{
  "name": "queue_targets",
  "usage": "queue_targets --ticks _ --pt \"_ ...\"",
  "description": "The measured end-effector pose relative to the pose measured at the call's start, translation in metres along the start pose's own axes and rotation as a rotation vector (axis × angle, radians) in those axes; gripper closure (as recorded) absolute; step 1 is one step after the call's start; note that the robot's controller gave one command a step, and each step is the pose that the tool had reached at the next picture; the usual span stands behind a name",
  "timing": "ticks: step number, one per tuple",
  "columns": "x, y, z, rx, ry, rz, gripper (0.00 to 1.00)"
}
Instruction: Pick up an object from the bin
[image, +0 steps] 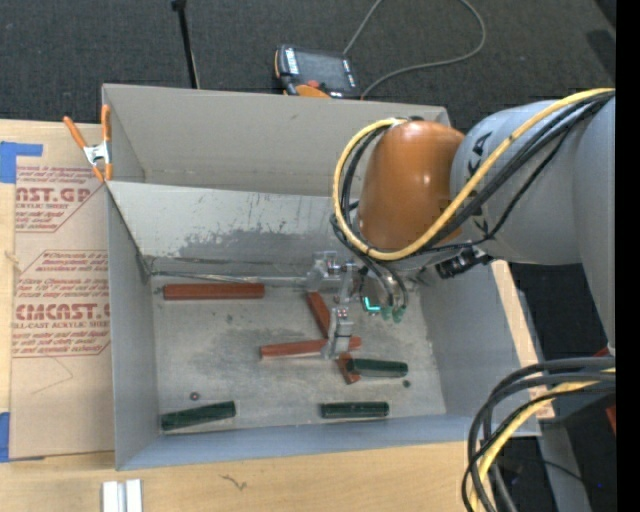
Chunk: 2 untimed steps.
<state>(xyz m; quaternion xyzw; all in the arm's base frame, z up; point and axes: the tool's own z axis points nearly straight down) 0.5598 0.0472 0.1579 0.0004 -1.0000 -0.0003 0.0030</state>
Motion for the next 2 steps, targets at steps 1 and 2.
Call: queue_targets --ticks 1,2 --pt "0.0759 0.0289 0.0880 -0.001 0.001 0.031 0.00" --pt "0.0727 0.0274 0.0844 0.000 -0.005 0.033 1.00"
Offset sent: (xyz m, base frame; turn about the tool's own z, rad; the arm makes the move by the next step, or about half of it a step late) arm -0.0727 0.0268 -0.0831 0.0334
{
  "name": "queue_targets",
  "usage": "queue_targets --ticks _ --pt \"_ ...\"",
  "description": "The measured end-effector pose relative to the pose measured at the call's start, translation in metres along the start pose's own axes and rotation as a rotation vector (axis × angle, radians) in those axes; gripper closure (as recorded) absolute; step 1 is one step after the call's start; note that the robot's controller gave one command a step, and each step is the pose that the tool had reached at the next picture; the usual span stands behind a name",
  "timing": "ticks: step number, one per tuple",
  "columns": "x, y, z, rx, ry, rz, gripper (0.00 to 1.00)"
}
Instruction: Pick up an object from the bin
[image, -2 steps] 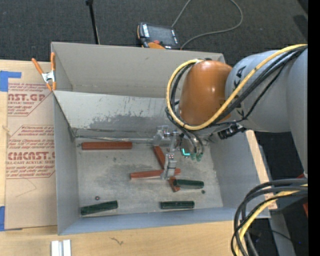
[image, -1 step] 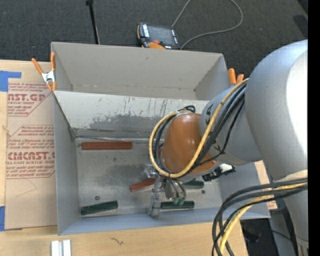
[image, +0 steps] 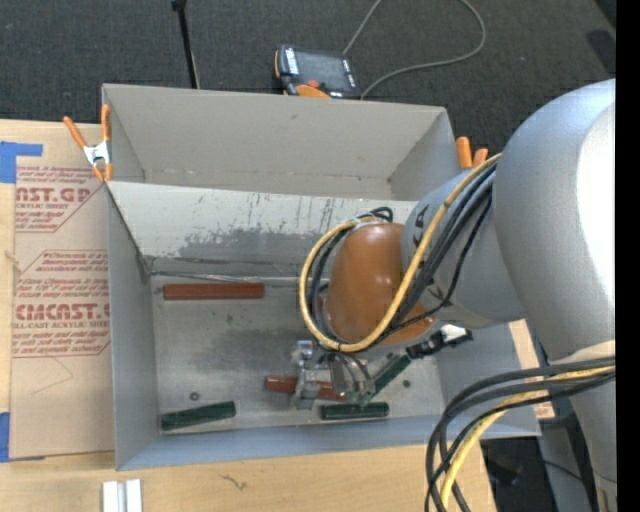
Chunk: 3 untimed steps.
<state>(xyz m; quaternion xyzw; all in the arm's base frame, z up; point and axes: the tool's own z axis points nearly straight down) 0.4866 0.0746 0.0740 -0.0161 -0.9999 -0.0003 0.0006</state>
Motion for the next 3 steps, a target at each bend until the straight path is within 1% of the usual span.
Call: queue_targets --ticks 1,2,3 --pt "-0.024 0.040 -0.092 -0.004 -0.011 0.019 1.00" --pt "-0.022 0.038 -0.088 0.000 -0.002 0.021 0.00" --pt "0.008 0.086 0.007 -0.002 -0.007 -0.050 0.00"
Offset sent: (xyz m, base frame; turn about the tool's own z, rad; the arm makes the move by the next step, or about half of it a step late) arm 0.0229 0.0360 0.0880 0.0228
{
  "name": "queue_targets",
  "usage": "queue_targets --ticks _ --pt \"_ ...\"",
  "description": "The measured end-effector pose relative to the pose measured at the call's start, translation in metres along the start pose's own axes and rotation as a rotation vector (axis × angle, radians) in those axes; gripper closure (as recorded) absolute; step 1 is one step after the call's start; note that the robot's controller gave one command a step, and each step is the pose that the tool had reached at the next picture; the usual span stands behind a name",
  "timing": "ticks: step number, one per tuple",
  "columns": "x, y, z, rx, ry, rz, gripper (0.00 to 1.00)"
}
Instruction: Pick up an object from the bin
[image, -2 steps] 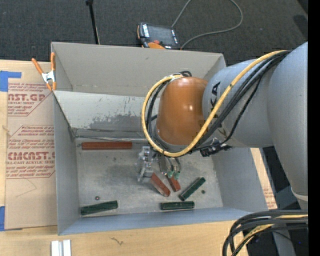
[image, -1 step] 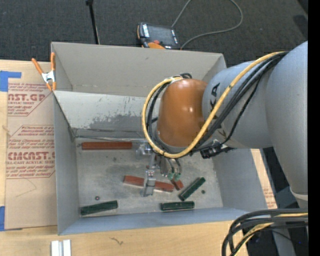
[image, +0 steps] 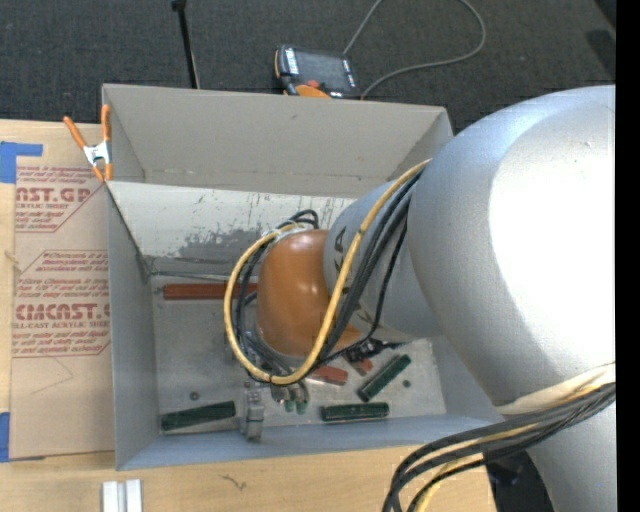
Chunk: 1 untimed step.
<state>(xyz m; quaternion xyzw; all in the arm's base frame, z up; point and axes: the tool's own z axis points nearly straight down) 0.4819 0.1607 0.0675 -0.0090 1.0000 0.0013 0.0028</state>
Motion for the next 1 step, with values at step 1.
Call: queue_targets --ticks 1 --pt "0.0005 -0.0018 -0.0020 0.002 0.006 0.002 1.00"
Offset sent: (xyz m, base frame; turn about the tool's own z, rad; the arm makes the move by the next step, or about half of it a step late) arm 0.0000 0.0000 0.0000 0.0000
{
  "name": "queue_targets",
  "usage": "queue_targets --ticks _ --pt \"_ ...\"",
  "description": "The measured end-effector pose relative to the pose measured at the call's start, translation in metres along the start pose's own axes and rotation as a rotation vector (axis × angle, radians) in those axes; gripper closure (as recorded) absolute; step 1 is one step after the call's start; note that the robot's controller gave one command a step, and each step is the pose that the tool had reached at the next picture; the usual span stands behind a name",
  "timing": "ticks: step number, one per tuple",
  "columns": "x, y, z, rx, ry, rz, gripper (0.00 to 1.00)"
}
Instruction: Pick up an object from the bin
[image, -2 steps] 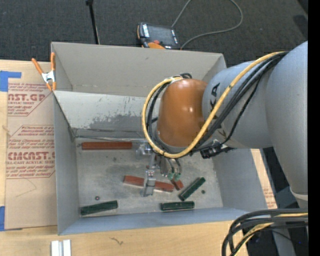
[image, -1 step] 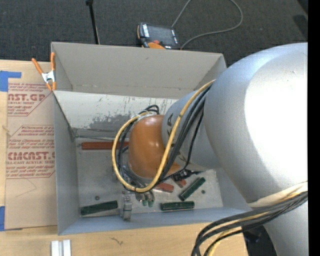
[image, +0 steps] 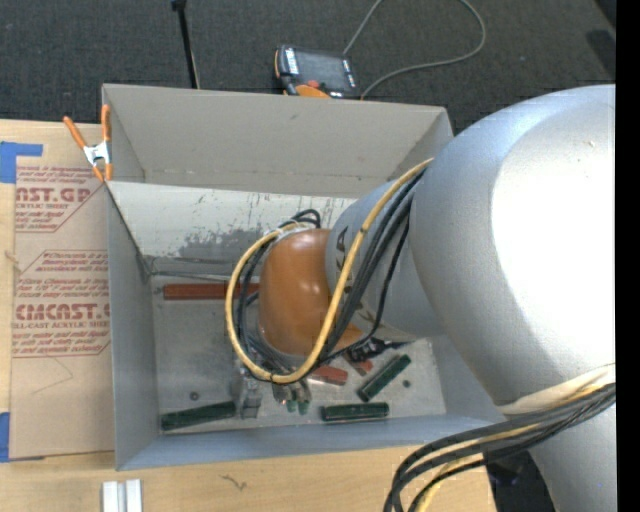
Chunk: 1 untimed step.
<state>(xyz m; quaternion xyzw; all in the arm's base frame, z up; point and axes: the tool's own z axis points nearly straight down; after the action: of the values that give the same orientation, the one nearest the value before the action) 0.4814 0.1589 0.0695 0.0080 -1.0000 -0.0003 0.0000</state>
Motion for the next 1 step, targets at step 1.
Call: queue_targets --ticks 1 --pt "-0.0018 0.0000 -0.0007 -0.001 -0.007 0.001 0.00"
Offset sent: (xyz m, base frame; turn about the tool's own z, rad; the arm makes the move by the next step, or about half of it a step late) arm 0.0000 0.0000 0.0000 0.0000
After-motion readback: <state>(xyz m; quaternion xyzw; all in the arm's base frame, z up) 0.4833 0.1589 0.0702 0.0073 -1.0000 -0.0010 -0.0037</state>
